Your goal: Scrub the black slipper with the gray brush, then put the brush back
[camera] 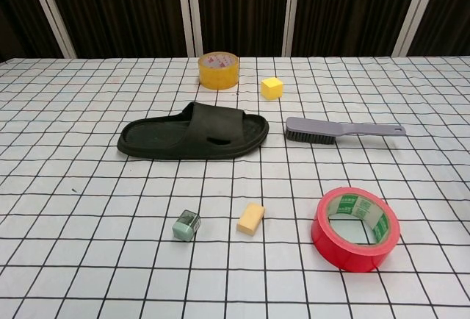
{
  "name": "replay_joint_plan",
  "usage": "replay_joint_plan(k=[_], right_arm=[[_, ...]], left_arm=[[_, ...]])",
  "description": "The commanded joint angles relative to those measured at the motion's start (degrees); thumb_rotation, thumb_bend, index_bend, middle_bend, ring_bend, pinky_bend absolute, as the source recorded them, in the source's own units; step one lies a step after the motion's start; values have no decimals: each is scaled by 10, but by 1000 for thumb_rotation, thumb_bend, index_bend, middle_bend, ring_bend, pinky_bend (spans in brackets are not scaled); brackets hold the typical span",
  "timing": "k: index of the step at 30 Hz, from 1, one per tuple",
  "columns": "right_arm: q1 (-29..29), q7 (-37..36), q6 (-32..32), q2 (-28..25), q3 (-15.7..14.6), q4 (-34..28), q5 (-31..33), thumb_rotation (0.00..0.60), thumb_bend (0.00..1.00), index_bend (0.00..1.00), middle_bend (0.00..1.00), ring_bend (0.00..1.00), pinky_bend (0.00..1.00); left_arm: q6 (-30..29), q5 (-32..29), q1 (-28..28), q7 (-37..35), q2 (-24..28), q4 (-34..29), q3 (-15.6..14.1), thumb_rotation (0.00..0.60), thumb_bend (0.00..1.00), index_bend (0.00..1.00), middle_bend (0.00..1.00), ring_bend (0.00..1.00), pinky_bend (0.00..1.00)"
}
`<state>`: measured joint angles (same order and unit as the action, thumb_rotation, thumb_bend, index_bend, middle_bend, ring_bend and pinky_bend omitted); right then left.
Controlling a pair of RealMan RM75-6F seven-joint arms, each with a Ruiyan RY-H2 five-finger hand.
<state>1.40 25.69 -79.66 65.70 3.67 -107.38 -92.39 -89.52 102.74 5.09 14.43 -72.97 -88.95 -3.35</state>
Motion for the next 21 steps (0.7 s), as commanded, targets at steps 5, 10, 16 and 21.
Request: replay_joint_plan(k=[5,10,16,21], right_arm=[[136,113,153,91,90,22,160,600,395,59,148,92,91],[204,166,203,155,121,72,234,600,395,83,157,104,102],[273,208,237,210,149,127,309,600,395,120,186,127,125],[330,237,261,243,164,176,364,600,395,132,201,143,140]], left_arm=[[-3,3,5,-3,-12,19,8,592,116,0,0,0,72],[7,-16,9,0,-18,25,17,593,116,0,0,0,72],[15,-34,13,0,-19,26,26,591,116,0,0,0,72],[30,-58,19,-2,-19,26,36,592,116,0,0,0,72]])
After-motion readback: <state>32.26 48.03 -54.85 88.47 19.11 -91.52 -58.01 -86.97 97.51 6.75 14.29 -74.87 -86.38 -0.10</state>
